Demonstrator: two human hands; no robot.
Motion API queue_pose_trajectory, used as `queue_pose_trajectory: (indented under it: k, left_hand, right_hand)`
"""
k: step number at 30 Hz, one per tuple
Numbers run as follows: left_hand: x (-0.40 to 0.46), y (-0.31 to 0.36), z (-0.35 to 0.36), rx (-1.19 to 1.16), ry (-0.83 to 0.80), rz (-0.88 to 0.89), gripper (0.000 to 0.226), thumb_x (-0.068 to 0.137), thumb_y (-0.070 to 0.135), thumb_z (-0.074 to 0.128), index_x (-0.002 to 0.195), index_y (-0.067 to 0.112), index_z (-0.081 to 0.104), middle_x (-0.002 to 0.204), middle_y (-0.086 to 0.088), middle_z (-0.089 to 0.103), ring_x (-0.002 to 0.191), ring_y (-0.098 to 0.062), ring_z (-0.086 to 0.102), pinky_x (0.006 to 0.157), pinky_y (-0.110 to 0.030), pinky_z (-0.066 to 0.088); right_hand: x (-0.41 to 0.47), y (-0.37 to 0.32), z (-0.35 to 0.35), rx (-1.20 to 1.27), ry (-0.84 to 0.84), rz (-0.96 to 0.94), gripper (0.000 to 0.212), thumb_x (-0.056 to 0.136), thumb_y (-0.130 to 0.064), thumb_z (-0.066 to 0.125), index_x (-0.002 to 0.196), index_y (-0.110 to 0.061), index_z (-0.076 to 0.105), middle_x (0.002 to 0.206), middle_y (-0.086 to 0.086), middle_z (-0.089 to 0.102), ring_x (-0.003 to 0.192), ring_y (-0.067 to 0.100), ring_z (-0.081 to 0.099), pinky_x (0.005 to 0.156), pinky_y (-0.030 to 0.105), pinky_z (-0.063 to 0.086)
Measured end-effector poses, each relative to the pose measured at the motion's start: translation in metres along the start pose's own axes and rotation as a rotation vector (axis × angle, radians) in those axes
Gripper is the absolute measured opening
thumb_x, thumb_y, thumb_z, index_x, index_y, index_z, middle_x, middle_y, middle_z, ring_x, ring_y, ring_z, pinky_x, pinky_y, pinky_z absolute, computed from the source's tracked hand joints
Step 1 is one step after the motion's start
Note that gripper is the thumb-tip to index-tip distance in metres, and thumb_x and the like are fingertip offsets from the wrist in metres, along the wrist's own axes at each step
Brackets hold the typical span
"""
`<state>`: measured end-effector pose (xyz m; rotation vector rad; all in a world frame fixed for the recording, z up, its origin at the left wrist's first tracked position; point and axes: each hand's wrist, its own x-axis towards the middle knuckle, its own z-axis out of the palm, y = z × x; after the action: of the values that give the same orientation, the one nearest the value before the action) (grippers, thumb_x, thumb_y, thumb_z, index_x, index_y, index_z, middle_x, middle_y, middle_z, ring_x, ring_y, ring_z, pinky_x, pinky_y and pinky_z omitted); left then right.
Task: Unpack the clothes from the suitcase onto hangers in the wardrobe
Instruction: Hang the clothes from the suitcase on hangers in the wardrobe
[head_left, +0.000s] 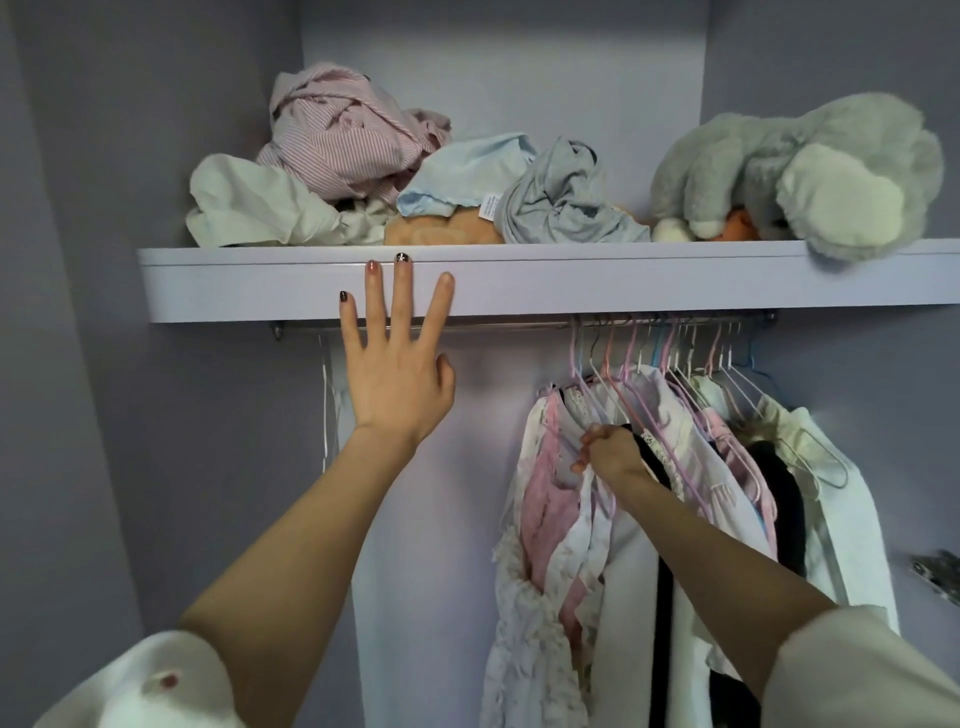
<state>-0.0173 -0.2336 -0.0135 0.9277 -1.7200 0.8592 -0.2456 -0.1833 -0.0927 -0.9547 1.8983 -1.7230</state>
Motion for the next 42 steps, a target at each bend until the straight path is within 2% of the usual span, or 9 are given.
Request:
queue_pose_trajectory:
  k: [5,9,13,16,20,25,30,36,42]
  left_hand:
    - [0.001,0.000,-0.010,0.032,-0.100,-0.003,0.092,0.071,0.025,0.068,0.146,0.022,0.015,0.151,-0.020,0.024,0.138,-0.044,0.021,0.108,-0.060,0.020]
    - [0.001,0.000,-0.027,-0.017,-0.226,-0.007,0.089,0.074,0.022,0.065,0.146,0.024,0.014,0.153,-0.020,0.019,0.140,-0.044,0.016,0.109,-0.059,0.019]
    - [-0.012,0.004,-0.047,-0.094,-0.407,-0.022,0.081,0.085,0.024,0.053,0.149,0.026,0.005,0.157,-0.016,-0.001,0.143,-0.040,-0.004,0.113,-0.055,0.010]
    - [-0.036,0.010,-0.058,-0.142,-0.565,-0.047,0.075,0.091,0.028,0.045,0.149,0.028,-0.003,0.156,-0.012,-0.011,0.143,-0.036,-0.012,0.114,-0.053,0.003]
    - [-0.084,0.017,-0.080,-0.166,-0.733,-0.071,0.066,0.094,0.031,0.039,0.149,0.025,0.002,0.158,-0.007,0.000,0.145,-0.029,-0.002,0.116,-0.050,0.009]
    - [-0.155,0.022,-0.129,-0.248,-0.888,-0.213,0.062,0.095,0.029,0.040,0.149,0.023,0.010,0.155,-0.006,0.014,0.143,-0.026,0.012,0.114,-0.044,0.015]
    - [-0.263,0.027,-0.206,-0.333,-1.067,-0.431,0.055,0.095,0.032,0.042,0.146,0.022,0.023,0.152,-0.004,0.024,0.139,-0.023,0.024,0.113,-0.038,0.018]
    - [-0.382,0.024,-0.315,-0.337,-1.210,-0.637,0.050,0.095,0.030,0.043,0.143,0.023,0.032,0.149,0.000,0.032,0.136,-0.019,0.029,0.111,-0.033,0.020]
    - [-0.470,-0.025,-0.414,-0.232,-1.310,-0.840,0.042,0.093,0.024,0.045,0.135,0.021,0.046,0.139,0.001,0.045,0.127,-0.020,0.043,0.105,-0.033,0.029]
  right_hand:
    - [-0.007,-0.007,-0.006,-0.133,0.010,-0.026,0.026,0.089,0.014,0.036,0.074,-0.001,0.051,0.079,0.013,0.053,0.069,0.026,0.054,0.062,0.024,0.047]
    - [-0.036,-0.015,-0.012,-0.559,-0.035,-0.055,0.033,0.096,-0.007,0.037,0.125,0.003,0.048,0.124,0.023,0.053,0.116,0.037,0.049,0.093,0.035,0.040]
    - [-0.070,-0.010,-0.017,-0.569,-0.075,-0.084,0.040,0.095,-0.007,0.038,0.134,-0.005,0.043,0.119,0.020,0.058,0.110,0.035,0.056,0.080,0.028,0.041]
    - [-0.097,-0.004,-0.022,-0.588,-0.113,-0.131,0.043,0.093,-0.004,0.041,0.135,-0.005,0.043,0.130,0.017,0.053,0.117,0.034,0.052,0.090,0.031,0.041]
    - [-0.143,0.006,-0.024,-0.596,-0.192,-0.193,0.042,0.095,-0.008,0.038,0.136,-0.006,0.041,0.135,0.018,0.048,0.118,0.032,0.051,0.097,0.032,0.040]
    - [-0.211,0.033,-0.026,-0.589,-0.346,-0.227,0.038,0.096,-0.009,0.041,0.133,-0.005,0.045,0.133,0.015,0.051,0.121,0.026,0.049,0.094,0.014,0.031]
    - [-0.294,0.086,-0.030,-0.587,-0.595,-0.075,0.033,0.096,-0.014,0.041,0.127,-0.012,0.052,0.132,0.007,0.054,0.117,0.022,0.053,0.098,0.026,0.038]
    - [-0.409,0.138,-0.017,-0.637,-0.845,0.018,0.032,0.097,-0.016,0.037,0.125,-0.015,0.053,0.127,0.006,0.057,0.110,0.021,0.057,0.073,0.021,0.043]
    - [-0.521,0.153,0.027,-0.763,-1.203,-0.004,0.030,0.096,-0.013,0.039,0.119,-0.006,0.057,0.121,0.010,0.061,0.114,0.025,0.055,0.094,0.028,0.040]
